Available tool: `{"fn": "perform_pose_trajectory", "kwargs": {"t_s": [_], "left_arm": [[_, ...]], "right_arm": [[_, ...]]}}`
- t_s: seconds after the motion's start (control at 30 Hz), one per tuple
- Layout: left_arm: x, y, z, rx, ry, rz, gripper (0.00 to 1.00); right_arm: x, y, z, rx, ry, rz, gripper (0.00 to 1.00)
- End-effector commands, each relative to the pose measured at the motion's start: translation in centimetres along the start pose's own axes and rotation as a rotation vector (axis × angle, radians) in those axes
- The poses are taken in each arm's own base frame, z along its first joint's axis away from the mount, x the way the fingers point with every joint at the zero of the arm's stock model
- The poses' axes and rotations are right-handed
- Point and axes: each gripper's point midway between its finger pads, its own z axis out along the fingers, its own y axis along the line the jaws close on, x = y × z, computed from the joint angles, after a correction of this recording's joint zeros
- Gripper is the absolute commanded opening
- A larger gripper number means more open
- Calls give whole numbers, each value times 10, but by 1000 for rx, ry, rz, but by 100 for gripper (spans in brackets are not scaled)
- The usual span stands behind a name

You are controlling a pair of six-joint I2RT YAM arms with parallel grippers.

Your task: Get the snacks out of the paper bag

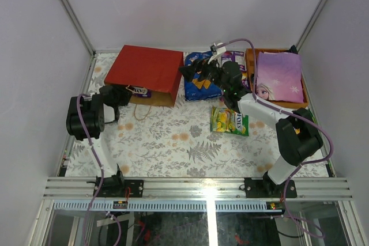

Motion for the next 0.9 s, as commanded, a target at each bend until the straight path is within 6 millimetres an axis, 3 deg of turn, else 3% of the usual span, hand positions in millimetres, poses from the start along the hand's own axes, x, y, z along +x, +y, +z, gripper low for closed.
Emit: {"fn": "perform_pose_trajectory", "kwargs": {"t_s": [0.0,0.03,0.13,0.17,0.37,0.57,0.7,0.87], "left_arm": [[-17,-3,9,-23,-49,18,36],[-18,-4,10,-27,-49,21,34],[-18,-8,11,-21,-41,30,4],[-19,-11,10,-12,-40,32,0],[-16,-34,-22,75,-45,58,0],[1,-34,-83,109,-48,92,0],[27,-24,-121,98,-9,86,0],[73,-39,-167,157,32,90,0]], "right_arm": [[-37,16,-2,-23,-101,-36,99],[-37,16,-2,-24,-101,-35,99],[-38,15,-2,-20,-103,-36,99],[-38,15,-3,-19,-103,-35,99],[-46,16,-8,-8,-123,-50,99],[-53,20,-12,-11,-143,-50,99],[-55,24,-11,-34,-154,-22,100],[-58,33,-12,-69,-165,11,100]]}}
